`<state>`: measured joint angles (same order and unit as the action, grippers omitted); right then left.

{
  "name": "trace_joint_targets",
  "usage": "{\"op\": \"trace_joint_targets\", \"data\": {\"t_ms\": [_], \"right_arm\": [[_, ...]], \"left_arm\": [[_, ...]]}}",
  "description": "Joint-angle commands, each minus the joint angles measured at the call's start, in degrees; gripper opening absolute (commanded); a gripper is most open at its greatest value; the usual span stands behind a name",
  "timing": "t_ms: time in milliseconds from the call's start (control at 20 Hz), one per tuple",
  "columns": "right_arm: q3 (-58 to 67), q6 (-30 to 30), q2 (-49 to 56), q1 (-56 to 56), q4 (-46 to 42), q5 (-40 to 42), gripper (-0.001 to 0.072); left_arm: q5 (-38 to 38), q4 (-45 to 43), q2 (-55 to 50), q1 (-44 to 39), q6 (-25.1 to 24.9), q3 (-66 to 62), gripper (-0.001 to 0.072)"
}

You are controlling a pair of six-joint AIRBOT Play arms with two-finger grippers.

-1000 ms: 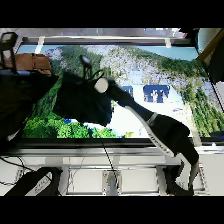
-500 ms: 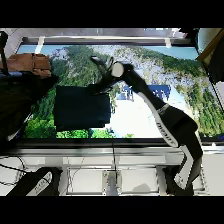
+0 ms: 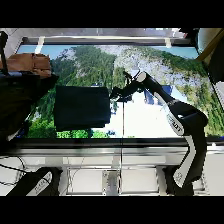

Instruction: Fold the clothes and pants, and hang the long-sleeved shirts on hangers.

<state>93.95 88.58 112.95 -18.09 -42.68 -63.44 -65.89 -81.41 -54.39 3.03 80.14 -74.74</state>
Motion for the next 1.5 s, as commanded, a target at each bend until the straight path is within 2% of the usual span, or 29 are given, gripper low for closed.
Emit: {"op": "trace_joint_targets", "data": {"t_ms": [0,200,300,450,500,550,600,750,900,1100,1300,1450], "right_arm": [[-1.9,-2.8,3.4,0.1,11.8,3.1,0.0582],[-1.9,-2.8,4.5,-3.8,12.2,3.3,0.0582],[-1.9,-4.9,4.5,-5.9,13.7,2.8,0.058],[-1.9,-7.3,4.5,-8.1,15.8,2.6,0.054],[-1.9,-7.3,4.5,-8.2,16.3,2.6,0.0387],[-1.9,-7.3,4.3,-8.1,17.1,2.4,0.0094],[-1.9,-7.3,3.8,-7.4,17.0,2.2,0.0026],[-1.9,-7.3,0.3,-1.9,11.0,-0.9,0.0022],[-1.9,-6.2,-6.3,8.4,-2.5,-6.3,0.0022],[-1.9,-3.1,-17.1,26.3,-19.2,-9.7,0.0021],[-3.5,-3.2,-25.2,45.9,-29.0,-14.7,0.0021],[-11.5,-3.6,-30.0,60.4,-31.6,-14.1,0.0021]], "left_arm": [[0.0,0.5,0.0,0.0,0.0,0.0,0.002],[0.0,0.9,0.0,0.0,0.0,0.0,0.002],[0.0,0.9,0.0,0.0,0.0,0.0,0.0021],[0.0,0.9,0.0,0.0,0.0,0.0,0.002],[0.0,0.9,0.0,0.0,0.0,0.0,0.002],[0.0,0.9,0.0,0.0,0.0,0.0,0.002],[0.0,0.9,0.0,0.0,0.0,0.0,0.002],[0.0,0.9,0.0,0.0,0.0,0.0,0.002],[0.0,0.9,0.0,0.0,0.0,0.0,0.002],[0.0,0.9,0.0,0.0,0.0,0.0,0.002],[0.0,0.9,0.0,0.0,0.0,0.0,0.002],[0.0,0.9,-0.2,0.0,0.0,0.0,0.002]]}}
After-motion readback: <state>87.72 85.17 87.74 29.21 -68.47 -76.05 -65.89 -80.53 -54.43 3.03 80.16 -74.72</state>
